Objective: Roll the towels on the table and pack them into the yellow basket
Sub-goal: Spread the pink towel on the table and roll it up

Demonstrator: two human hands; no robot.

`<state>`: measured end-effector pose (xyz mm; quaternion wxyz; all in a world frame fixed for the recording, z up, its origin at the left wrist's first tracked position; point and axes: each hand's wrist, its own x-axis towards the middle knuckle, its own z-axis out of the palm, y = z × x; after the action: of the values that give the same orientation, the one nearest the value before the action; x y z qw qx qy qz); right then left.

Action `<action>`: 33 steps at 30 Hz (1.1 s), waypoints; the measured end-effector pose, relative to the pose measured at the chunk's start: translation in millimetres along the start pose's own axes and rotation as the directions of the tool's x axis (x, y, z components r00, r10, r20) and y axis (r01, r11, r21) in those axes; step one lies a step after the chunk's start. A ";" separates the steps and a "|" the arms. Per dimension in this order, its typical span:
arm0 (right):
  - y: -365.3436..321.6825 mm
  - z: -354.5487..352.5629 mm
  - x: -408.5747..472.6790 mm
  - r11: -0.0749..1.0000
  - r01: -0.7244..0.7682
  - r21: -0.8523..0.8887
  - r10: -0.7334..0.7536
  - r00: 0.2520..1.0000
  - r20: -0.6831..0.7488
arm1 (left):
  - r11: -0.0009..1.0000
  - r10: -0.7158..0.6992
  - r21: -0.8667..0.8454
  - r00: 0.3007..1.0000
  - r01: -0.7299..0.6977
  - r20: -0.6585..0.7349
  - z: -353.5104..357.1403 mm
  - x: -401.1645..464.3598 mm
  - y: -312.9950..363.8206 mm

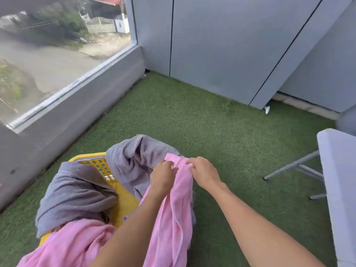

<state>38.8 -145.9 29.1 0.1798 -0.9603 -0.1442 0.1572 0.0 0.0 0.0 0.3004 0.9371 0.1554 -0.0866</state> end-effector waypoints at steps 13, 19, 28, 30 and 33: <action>44.3 63.5 62.5 0.936 -0.134 0.326 0.101 0.988 0.115 | 0.962 -0.235 -0.185 0.956 0.202 -0.177 63.8 15.2 -18.2; 24.7 45.5 49.8 0.914 -0.122 0.386 0.147 0.988 -0.036 | 0.911 -0.230 -0.398 0.933 0.107 -0.276 47.4 -3.1 -8.7; -14.3 -22.5 -57.9 0.901 0.118 0.417 0.040 0.936 -0.351 | 0.864 -0.017 -0.455 0.890 -0.216 -0.455 -25.8 -77.7 16.6; -20.4 -42.2 -98.3 0.900 0.157 0.407 0.035 0.904 -0.426 | 0.856 0.100 -0.409 0.878 -0.316 -0.468 -44.5 -106.8 30.3; -26.3 -75.2 -163.9 0.888 0.201 0.413 0.043 0.859 -0.511 | 0.844 0.266 -0.298 0.830 -0.446 -0.489 -68.5 -152.6 54.8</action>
<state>-89.4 -199.7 147.0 0.4363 -0.8916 -0.0919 -0.0789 -119.4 -38.4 123.5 0.4544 0.8632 0.0504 0.2144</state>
